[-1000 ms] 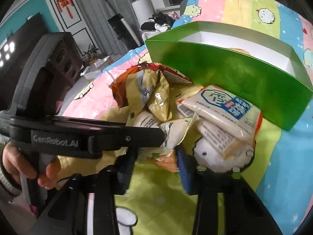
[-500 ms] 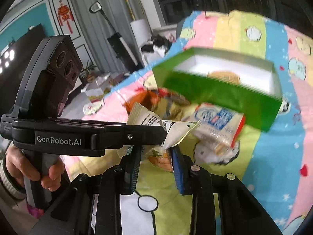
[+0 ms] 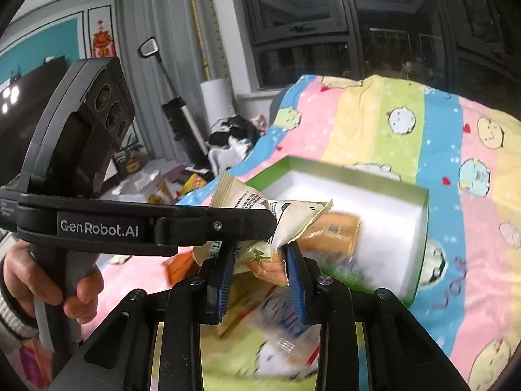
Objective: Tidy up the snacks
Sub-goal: 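Carry the clear snack bag into the green box and release it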
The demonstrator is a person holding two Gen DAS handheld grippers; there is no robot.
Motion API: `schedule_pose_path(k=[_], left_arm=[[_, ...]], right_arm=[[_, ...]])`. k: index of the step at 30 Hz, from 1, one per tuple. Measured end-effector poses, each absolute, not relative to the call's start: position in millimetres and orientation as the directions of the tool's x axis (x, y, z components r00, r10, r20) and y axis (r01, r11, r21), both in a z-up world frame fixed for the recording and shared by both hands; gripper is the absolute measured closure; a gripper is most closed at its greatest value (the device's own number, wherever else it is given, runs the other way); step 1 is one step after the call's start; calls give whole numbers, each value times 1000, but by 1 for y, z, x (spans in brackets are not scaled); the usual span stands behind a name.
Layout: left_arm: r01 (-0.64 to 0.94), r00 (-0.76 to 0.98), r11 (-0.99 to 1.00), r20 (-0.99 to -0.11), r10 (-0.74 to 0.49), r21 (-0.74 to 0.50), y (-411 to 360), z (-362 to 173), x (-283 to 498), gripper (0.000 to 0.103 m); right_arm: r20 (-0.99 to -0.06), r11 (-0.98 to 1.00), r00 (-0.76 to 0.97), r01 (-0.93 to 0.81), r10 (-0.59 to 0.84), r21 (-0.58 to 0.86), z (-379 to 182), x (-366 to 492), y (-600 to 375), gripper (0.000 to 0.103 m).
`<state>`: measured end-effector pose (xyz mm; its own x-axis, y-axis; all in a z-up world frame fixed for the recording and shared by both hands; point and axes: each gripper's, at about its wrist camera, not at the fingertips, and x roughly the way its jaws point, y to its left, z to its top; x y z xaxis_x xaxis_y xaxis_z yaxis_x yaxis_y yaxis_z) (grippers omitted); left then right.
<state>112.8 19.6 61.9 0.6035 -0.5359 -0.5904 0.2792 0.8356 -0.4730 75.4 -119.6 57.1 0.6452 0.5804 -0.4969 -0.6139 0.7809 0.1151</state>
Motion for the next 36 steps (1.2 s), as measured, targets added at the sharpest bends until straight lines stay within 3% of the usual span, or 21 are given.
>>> schedule_pose_path(k=[16,18,20,22,29,36], left_arm=[[164,523,835,-672,-525,-525,20,15,192,67],[139,527,839,-678,-513,-527,21,13,196,60],[119,537,842,-679,-501,-526,23,12,197,37],[117,555,843,-669,-494,-526,25,17,196,35],[111,625,902,-677,-389,-417,35,39,174,18],[125,651,930,-679,-340,-345,34,45,136,17]], right_arm=[[-598,817,594,-542,538,197,20,156,-117,70],[-612,832,598,-520,517,194,17,159,-116,68],[-617,850,614,-491,492,190,17,161,-120,59],[-610,858,625,-472,488,203,18,160,-125,46],[-587,868,646,-430,488,248,27,147,-155,45],[-598,885,656,-389,461,256,26,121,-180,45]])
